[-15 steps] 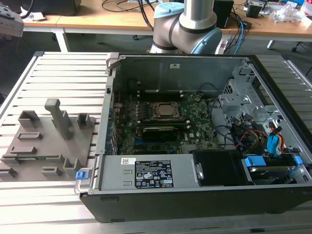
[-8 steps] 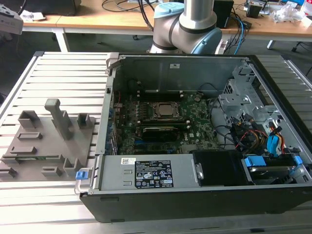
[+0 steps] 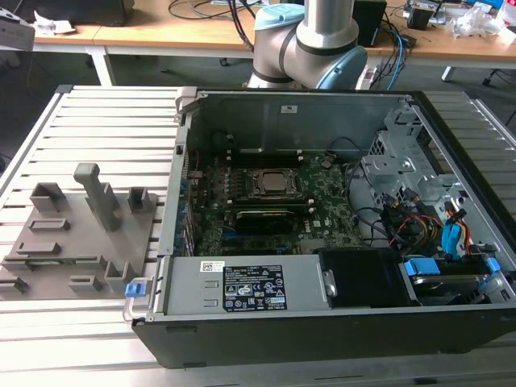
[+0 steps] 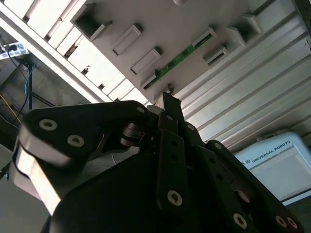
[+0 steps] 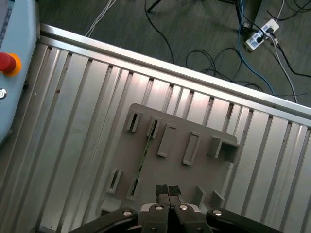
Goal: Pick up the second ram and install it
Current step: 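Pick up the second ram and move it above second insertion slot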
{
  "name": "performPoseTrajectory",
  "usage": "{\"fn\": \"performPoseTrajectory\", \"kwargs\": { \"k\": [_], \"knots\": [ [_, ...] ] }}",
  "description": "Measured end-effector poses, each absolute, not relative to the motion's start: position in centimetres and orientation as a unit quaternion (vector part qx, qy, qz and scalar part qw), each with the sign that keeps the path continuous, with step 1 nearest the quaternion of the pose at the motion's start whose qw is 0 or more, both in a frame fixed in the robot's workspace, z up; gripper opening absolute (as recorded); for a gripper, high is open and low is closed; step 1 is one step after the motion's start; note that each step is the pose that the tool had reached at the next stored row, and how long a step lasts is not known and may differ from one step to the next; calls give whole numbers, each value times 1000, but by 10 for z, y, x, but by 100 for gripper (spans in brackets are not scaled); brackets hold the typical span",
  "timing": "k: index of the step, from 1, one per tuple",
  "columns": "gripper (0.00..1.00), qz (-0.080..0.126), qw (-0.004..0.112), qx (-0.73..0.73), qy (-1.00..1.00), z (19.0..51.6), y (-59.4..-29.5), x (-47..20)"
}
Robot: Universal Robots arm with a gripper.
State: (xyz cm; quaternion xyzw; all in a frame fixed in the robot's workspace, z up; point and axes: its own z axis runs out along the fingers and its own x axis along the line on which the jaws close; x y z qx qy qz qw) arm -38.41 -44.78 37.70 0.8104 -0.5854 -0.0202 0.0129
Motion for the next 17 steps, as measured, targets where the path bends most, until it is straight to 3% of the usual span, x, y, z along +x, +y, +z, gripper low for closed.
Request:
{"fn": "performPoseTrajectory", "kwargs": {
  "k": [17],
  "knots": [
    [11, -21, 12, 779, -627, 376, -448, -384]
  ]
}}
